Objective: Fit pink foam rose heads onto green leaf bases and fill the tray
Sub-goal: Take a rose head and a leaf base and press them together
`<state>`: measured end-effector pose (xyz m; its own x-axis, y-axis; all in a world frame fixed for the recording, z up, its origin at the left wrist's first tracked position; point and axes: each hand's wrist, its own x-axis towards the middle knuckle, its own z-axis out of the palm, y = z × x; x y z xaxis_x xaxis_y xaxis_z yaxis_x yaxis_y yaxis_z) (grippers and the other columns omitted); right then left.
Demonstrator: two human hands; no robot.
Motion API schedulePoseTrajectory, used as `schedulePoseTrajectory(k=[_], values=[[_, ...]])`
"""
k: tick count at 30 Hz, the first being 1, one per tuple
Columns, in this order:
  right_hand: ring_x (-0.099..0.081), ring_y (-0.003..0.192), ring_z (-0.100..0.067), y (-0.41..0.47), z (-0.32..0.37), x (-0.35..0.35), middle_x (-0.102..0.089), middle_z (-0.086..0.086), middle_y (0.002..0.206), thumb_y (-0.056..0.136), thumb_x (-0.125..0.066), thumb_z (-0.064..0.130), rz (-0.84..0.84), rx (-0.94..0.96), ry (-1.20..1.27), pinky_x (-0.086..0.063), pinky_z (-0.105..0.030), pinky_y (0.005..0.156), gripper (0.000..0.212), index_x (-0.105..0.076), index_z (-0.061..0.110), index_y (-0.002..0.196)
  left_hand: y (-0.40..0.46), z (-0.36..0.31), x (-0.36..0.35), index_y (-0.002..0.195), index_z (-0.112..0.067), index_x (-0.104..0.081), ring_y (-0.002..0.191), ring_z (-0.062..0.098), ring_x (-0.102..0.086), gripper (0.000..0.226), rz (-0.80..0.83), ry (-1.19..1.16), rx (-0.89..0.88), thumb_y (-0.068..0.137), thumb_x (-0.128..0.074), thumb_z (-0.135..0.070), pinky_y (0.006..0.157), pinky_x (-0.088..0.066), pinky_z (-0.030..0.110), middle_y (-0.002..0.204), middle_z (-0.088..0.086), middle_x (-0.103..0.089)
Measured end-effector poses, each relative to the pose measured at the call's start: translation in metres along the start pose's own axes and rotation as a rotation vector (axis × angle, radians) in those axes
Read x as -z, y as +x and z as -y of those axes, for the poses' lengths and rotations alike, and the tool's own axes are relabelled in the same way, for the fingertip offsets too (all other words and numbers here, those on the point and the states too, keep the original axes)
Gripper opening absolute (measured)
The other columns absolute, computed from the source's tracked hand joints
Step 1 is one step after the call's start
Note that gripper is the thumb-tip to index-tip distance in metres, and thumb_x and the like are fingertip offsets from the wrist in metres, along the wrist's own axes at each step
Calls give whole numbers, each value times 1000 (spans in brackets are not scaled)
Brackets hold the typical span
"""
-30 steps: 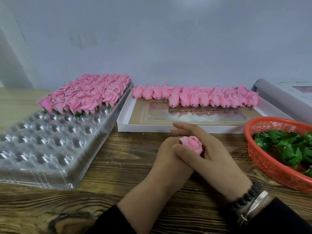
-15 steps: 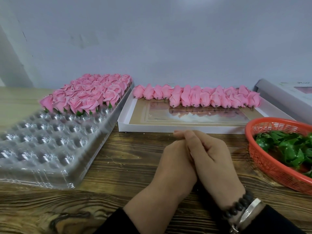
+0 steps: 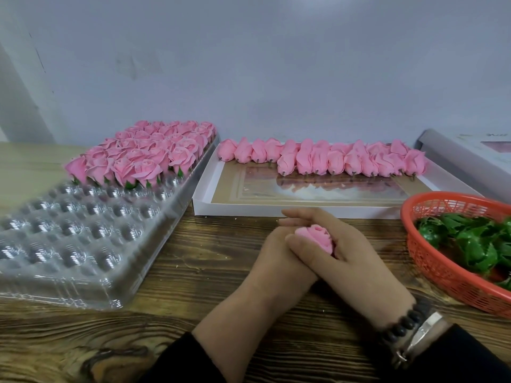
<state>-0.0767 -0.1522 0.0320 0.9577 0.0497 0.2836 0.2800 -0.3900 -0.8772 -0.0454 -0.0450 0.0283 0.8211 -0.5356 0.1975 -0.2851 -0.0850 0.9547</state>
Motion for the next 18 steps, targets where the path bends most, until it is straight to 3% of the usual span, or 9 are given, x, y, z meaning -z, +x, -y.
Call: schedulePoseTrajectory(k=[3,6,8,10,14,18], values=[[-59,96,7,0,-2,0,-67,15,103,66,-76,51,-50,-24,64,-42,-6,81,52,-58,35,112,1,-3,6,76,2,-63,63,9,-55,8,-35,-16,-22,82,-59,5,57,-45,16,68,4,-60],[-58,102,7,-1,-3,-2,-66,19,107,57,-66,56,-92,-5,87,-43,-11,87,56,-59,37,110,2,-2,5,68,-6,-63,58,5,-56,17,-92,7,-8,83,-59,0,54,-45,14,59,-3,-61],[-59,103,4,-1,-3,-6,-65,21,108,62,-55,62,-136,18,116,-46,-17,87,53,-61,36,108,1,-1,1,63,-17,-61,54,0,-58,27,-135,-24,9,85,-59,-3,50,-44,12,55,-7,-62],[-61,99,4,-1,-1,-10,-67,22,103,66,-49,63,-190,50,117,-46,-13,83,49,-64,34,103,1,-1,-4,63,-19,-61,58,2,-59,27,-144,-11,23,86,-58,-5,53,-47,15,59,-4,-63],[-64,82,0,0,-1,-15,-70,13,88,78,-48,52,-264,70,81,-45,-9,69,31,-68,29,86,2,-2,-12,66,-17,-57,57,-3,-56,29,-110,122,7,90,-52,-1,54,-41,7,63,-7,-57],[-63,83,3,1,-4,-12,-71,14,83,80,-49,36,-248,35,21,-44,-7,72,24,-70,26,86,1,-4,-15,85,-8,-61,65,-5,-59,12,-78,18,42,90,-53,0,59,-43,7,73,-4,-61]])
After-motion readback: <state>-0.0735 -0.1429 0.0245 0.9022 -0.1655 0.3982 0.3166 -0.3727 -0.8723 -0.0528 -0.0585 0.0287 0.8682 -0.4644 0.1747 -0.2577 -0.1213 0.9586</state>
